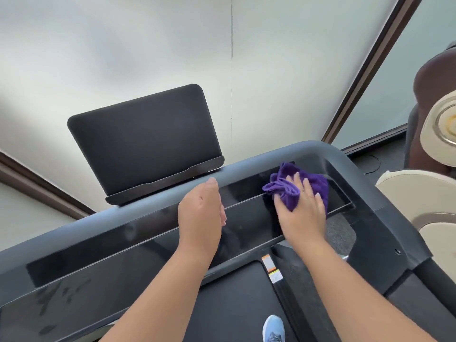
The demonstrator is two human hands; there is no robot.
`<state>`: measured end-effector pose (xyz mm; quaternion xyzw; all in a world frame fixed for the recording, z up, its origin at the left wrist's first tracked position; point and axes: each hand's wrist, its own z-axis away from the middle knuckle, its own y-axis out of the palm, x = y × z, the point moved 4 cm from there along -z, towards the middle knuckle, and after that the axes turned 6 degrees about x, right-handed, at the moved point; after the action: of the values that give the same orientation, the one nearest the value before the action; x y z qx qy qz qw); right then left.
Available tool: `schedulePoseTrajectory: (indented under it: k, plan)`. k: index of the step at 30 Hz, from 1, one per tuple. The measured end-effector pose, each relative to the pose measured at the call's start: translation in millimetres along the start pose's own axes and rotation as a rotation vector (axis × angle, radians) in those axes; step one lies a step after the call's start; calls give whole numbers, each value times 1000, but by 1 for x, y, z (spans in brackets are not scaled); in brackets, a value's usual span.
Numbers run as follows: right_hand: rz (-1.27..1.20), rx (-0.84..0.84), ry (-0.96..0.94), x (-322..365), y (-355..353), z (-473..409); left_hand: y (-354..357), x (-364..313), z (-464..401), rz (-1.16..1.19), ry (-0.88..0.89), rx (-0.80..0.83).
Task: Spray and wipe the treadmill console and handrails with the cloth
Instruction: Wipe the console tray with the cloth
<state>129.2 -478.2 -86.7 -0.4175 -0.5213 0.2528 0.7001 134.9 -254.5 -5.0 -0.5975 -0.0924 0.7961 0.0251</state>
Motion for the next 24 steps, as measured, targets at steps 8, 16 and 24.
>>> schedulePoseTrajectory:
  k: [8, 16, 24]
  plan:
    - [-225, -12, 89, 79, -2, -50, -25, 4, -3, 5, -9, -74]
    - [123, 112, -404, 59, 66, 86, -15, -1, -3, 39, -21, -42]
    - [-38, -23, 102, 20, 4, 7, -33, 0, 1, 2, 32, -30]
